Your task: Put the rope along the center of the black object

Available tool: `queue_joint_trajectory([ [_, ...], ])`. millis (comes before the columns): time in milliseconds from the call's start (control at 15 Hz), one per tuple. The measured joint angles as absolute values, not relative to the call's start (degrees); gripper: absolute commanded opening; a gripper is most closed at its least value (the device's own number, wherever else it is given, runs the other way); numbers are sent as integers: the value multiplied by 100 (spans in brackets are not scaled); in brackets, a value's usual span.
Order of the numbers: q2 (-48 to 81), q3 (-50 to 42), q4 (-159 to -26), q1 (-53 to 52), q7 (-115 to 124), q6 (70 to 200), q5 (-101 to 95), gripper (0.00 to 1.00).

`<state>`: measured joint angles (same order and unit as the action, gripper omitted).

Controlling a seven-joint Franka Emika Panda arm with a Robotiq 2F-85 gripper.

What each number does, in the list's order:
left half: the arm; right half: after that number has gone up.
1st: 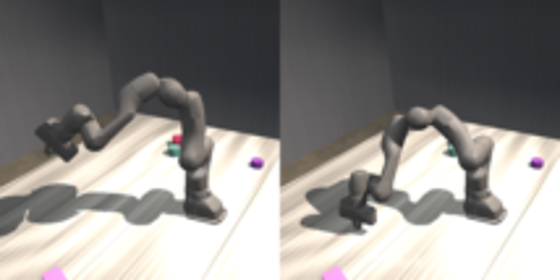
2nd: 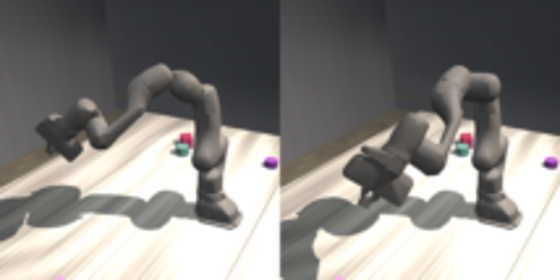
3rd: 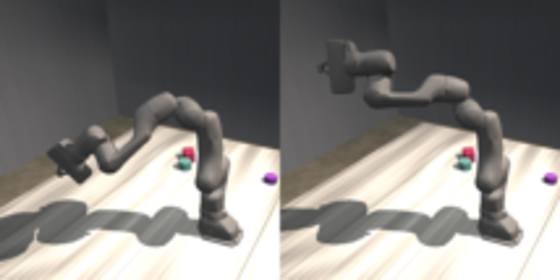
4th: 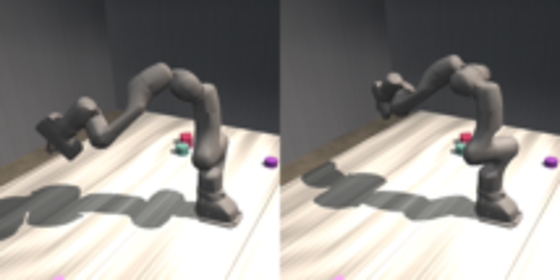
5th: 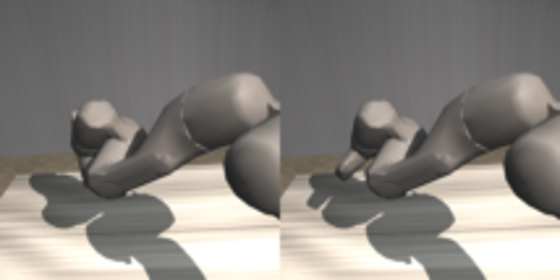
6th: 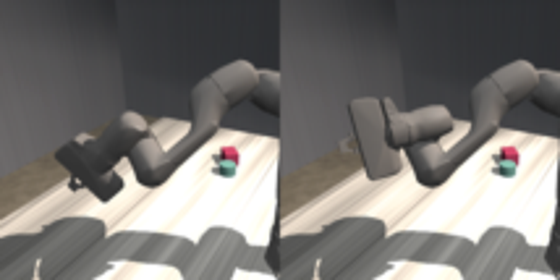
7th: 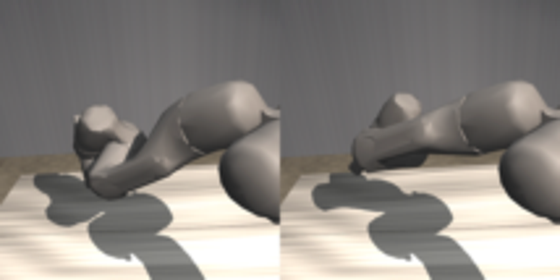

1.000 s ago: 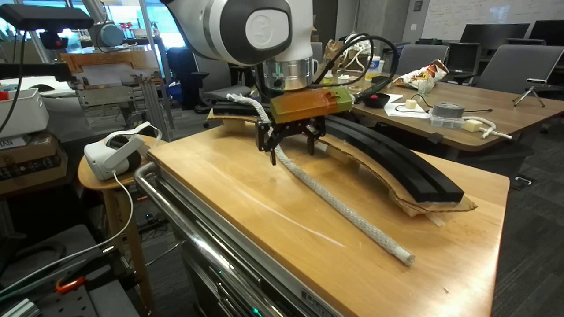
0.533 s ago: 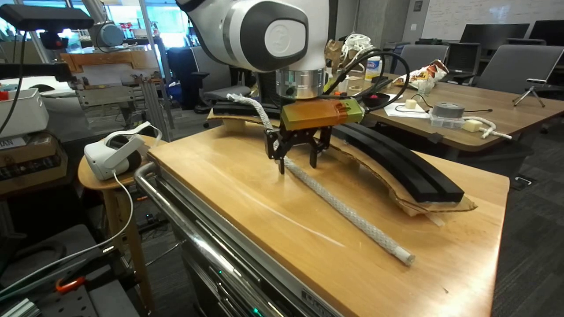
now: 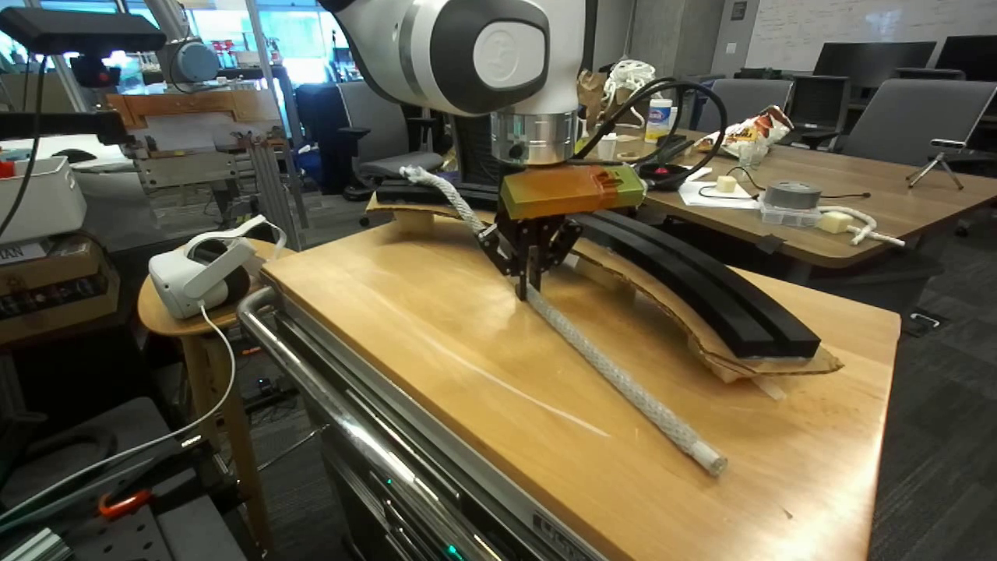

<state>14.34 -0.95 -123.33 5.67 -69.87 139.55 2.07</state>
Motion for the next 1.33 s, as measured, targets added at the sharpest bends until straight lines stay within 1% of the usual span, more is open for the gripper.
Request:
queue_joint_trajectory([
  [67,1434,-93,-12333,569,-6989,13955,207,4],
  [333,1361,-77,-12390,559,-6971,14003,115,4],
  [533,981,-78,-12721,485,-6618,14547,-426,4],
  [867,46,-83,-13432,298,-5096,15540,-2006,4],
  [1000,-76,-119,-13410,302,-4131,15719,-2949,4],
  [1333,92,-194,-12922,462,-1846,15621,-4971,4],
])
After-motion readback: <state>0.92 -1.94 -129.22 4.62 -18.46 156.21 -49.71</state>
